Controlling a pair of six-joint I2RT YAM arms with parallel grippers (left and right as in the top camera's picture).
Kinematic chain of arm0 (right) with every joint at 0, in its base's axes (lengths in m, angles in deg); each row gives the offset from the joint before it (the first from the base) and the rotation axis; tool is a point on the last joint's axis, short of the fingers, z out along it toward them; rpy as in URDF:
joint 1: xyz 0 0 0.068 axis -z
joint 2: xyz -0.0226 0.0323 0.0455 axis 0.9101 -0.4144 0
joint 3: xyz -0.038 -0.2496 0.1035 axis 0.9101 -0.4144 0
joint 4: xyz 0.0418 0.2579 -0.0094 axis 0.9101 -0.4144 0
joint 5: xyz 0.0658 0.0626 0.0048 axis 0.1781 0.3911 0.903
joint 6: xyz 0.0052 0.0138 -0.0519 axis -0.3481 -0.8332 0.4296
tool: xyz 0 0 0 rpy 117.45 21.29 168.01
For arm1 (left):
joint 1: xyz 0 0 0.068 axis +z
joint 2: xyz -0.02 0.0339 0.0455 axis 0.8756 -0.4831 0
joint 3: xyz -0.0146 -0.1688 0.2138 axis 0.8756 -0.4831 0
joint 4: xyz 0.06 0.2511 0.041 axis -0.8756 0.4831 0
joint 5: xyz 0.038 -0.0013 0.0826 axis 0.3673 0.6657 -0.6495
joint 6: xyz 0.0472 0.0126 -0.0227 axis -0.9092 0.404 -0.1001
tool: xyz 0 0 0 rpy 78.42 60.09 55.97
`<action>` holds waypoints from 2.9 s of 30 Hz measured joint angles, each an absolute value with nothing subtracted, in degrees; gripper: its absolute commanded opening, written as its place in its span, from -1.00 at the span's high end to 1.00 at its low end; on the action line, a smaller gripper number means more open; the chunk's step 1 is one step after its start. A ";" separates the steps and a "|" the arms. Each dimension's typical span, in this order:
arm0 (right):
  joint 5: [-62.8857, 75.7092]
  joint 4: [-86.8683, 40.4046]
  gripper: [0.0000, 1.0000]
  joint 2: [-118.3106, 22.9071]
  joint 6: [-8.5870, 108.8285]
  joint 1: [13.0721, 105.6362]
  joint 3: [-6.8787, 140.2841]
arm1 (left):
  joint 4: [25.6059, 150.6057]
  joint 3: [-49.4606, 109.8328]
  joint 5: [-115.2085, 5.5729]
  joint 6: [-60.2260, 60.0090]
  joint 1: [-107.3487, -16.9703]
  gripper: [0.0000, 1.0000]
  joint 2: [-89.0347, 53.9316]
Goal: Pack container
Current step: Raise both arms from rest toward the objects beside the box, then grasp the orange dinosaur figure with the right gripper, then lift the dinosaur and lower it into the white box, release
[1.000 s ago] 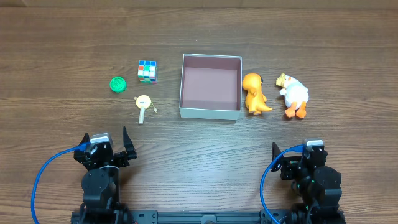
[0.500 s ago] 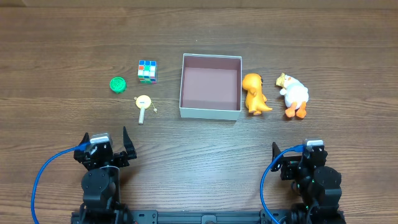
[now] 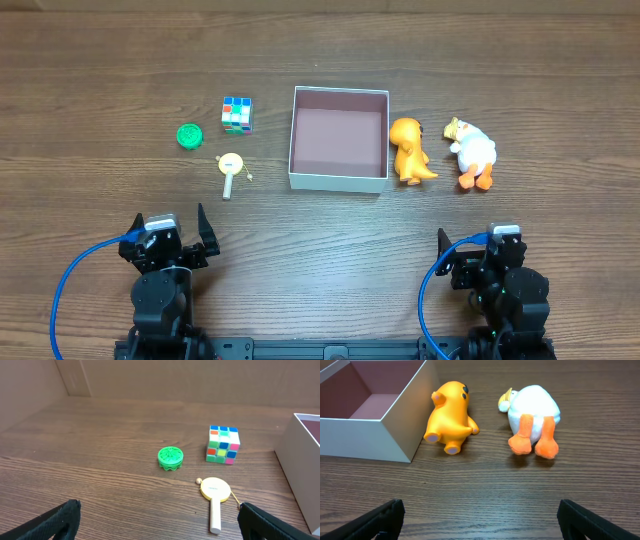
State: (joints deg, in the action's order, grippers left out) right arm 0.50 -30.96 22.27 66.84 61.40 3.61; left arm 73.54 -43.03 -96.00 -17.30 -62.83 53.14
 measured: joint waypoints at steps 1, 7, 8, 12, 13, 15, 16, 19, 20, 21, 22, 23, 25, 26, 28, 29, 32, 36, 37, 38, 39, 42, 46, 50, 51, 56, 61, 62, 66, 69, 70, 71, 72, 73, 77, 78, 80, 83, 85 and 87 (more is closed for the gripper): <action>0.50 -31.00 -1.00 22.27 66.82 61.40 3.61 | 73.52 -43.03 -96.00 -17.30 -62.83 -1.00 53.14; 1.44 -30.74 -1.00 22.27 66.84 61.40 3.61 | 73.54 -43.03 -95.30 -17.30 -62.83 -1.00 53.14; 1.94 -30.61 -1.00 22.27 66.84 61.42 3.61 | 73.52 -43.03 -94.97 -17.28 -62.83 -1.00 53.14; 4.26 -26.54 -1.00 22.27 66.73 61.42 3.53 | 73.58 -43.03 -88.78 -17.30 -62.83 -1.00 53.14; 5.31 -24.55 -1.00 22.27 65.81 61.42 3.44 | 73.60 -43.01 -87.19 -17.23 -62.83 -1.00 53.14; 7.19 -20.73 -1.00 22.30 63.15 61.42 3.44 | 74.06 -42.60 -84.46 -16.42 -62.83 -1.00 53.14; 7.95 -19.70 -1.00 22.32 61.36 61.42 3.53 | 75.05 -41.83 -83.14 -15.68 -62.83 -1.00 53.14; 9.20 -20.79 -1.00 21.81 56.87 61.42 4.38 | 79.05 -36.74 -80.54 -13.56 -62.83 -1.00 52.16; 9.57 -22.04 -1.00 20.50 55.85 61.42 5.32 | 79.90 -34.60 -80.11 -12.99 -62.83 -1.00 50.85; 9.83 -22.91 -1.00 18.80 55.15 61.40 6.37 | 81.17 -31.84 -79.73 -12.62 -62.83 -1.00 48.58; 10.01 -23.64 -1.00 16.35 54.71 61.40 7.81 | 81.89 -29.24 -79.54 -12.42 -62.83 -1.00 45.87; 10.12 -24.27 -1.00 13.81 54.36 61.42 9.32 | 82.72 -26.66 -79.36 -12.23 -62.83 -1.00 42.98; 10.20 -26.43 -1.00 5.99 53.55 61.42 15.37 | 86.98 -17.88 -78.93 -12.03 -62.83 -1.00 32.95; 10.14 -27.48 -1.00 3.61 53.64 61.42 17.64 | 87.68 -15.91 -78.93 -12.03 -62.83 -1.00 30.44; 10.09 -31.79 -1.00 -3.34 53.60 61.42 24.99 | 92.66 -8.57 -78.73 -12.05 -62.83 -1.00 22.04; 9.85 -35.07 -1.00 -8.59 53.53 61.42 31.04 | 93.38 -5.44 -78.66 -12.05 -62.83 -1.00 18.30; 8.78 -43.79 -1.00 -19.34 53.57 61.42 44.20 | 100.77 6.38 -78.49 -12.05 -62.83 -1.00 6.13; 8.21 -53.69 -1.00 -33.72 53.64 61.42 61.62 | 106.48 17.64 -78.45 -12.05 -62.83 -1.00 -4.30; 8.21 -54.65 -1.00 -37.20 53.62 61.42 65.49 | 107.64 19.98 -78.34 -12.05 -62.83 -1.00 -6.92; 8.21 -54.50 -1.00 -39.84 53.62 61.42 67.83 | 108.18 21.31 -78.31 -12.05 -62.83 -1.00 -8.51; 8.17 -53.82 -1.00 -42.05 53.66 61.42 69.18 | 108.29 21.99 -78.31 -12.05 -62.83 -1.00 -9.74; 6.88 -49.51 -1.00 -49.11 54.27 61.79 69.93 | 108.66 22.34 -78.34 -12.05 -62.83 -1.00 -12.34; 4.74 -47.44 -0.93 -60.80 54.84 63.63 70.04 | 109.73 22.36 -78.36 -12.05 -62.83 -1.00 -14.33; 5.00 -47.00 -0.92 -70.84 55.15 63.10 70.04 | 109.82 22.36 -78.36 -12.05 -62.83 -1.00 -16.56; 4.96 -46.89 -0.90 -72.39 55.26 62.73 70.04 | 109.82 22.36 -78.36 -12.05 -62.83 -1.00 -17.06; 6.90 -45.17 -0.71 -79.78 56.22 61.44 70.04 | 109.84 22.36 -78.36 -12.05 -62.83 -1.00 -19.68; 10.14 -43.66 -0.59 -81.31 57.42 59.78 70.01 | 109.84 22.36 -78.36 -12.05 -62.83 -1.00 -22.52; 10.31 -43.15 -0.59 -81.31 57.44 59.39 69.99 | 109.84 22.36 -78.36 -12.05 -62.83 -1.00 -22.98; 10.71 -41.84 -0.59 -81.42 57.51 57.40 69.62 | 109.84 22.36 -78.36 -12.05 -62.83 -1.00 -25.26; 11.03 -41.67 -0.50 -82.92 57.60 56.17 69.47 | 109.82 22.36 -78.36 -12.05 -62.83 -1.00 -26.70; 10.99 -41.47 -0.42 -83.75 57.29 56.02 69.40 | 109.84 22.36 -78.36 -12.05 -62.83 -1.00 -27.05; 10.93 -41.30 -0.35 -84.63 57.03 56.00 69.38 | 109.82 22.36 -78.36 -12.05 -62.83 -1.00 -27.29; 10.77 -41.12 -0.28 -85.35 57.11 56.00 69.36 | 109.84 22.36 -78.36 -12.05 -62.83 -1.00 -27.44; 10.18 -40.95 -0.12 -86.51 56.77 56.00 69.34 | 109.84 22.36 -78.36 -12.05 -62.83 -1.00 -27.70; 8.72 -40.71 0.26 -88.02 56.13 56.15 69.31 | 109.84 22.36 -78.36 -12.05 -62.83 -1.00 -27.94; 8.39 -40.68 0.29 -88.00 55.78 56.15 69.31 | 109.84 22.36 -78.36 -12.05 -62.83 -1.00 -27.94; 7.97 -40.66 0.35 -87.95 55.26 56.13 69.31 | 109.84 22.36 -78.36 -12.05 -62.83 -1.00 -27.94; 6.93 -43.15 0.60 -86.22 54.78 56.11 69.62 | 109.82 22.36 -78.36 -12.05 -62.83 -1.00 -27.94; 6.49 -46.59 0.79 -83.38 53.53 56.04 71.09 | 109.80 22.36 -78.36 -12.05 -62.83 -1.00 -27.94; 6.29 -49.14 0.92 -77.13 51.21 55.37 74.30 | 109.80 22.36 -78.36 -12.05 -62.83 -1.00 -27.94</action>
